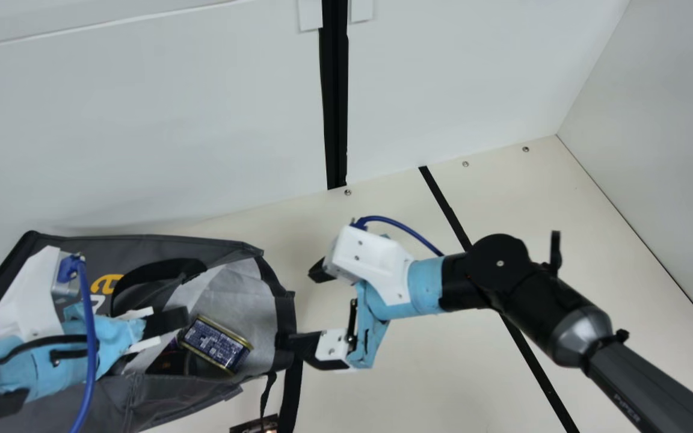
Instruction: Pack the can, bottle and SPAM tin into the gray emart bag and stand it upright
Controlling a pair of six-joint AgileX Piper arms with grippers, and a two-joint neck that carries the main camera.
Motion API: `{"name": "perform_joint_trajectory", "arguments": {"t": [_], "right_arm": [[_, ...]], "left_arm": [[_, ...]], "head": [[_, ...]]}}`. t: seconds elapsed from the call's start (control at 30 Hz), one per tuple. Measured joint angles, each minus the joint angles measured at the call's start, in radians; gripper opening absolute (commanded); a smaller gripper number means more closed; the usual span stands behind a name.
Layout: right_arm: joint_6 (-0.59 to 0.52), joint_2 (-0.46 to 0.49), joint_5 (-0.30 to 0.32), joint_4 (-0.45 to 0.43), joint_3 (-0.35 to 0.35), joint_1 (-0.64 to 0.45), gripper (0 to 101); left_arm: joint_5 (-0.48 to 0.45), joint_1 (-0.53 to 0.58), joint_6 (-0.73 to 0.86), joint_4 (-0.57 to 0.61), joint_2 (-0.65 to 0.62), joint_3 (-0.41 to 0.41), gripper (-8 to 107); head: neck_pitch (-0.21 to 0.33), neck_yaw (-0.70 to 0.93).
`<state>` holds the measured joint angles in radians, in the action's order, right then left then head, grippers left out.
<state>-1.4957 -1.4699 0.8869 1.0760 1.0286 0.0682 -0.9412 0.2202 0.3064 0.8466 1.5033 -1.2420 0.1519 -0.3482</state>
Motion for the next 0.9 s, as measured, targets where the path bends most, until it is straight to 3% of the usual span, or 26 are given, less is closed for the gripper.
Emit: {"name": "perform_joint_trajectory", "arguments": {"t": [0.6, 0.9], "right_arm": [[0.097, 0.145, 0.014, -0.08, -0.054, -0.266, 95], [0.172, 0.229, -0.021, -0.15, -0.088, -0.384, 95]], "left_arm": [[0.0, 0.0, 0.0, 0.0, 0.0, 0.0, -8], [0.0, 0.0, 0.0, 0.0, 0.0, 0.0, -8]], "head": [[0.0, 0.0], [0.0, 0.0]]}}
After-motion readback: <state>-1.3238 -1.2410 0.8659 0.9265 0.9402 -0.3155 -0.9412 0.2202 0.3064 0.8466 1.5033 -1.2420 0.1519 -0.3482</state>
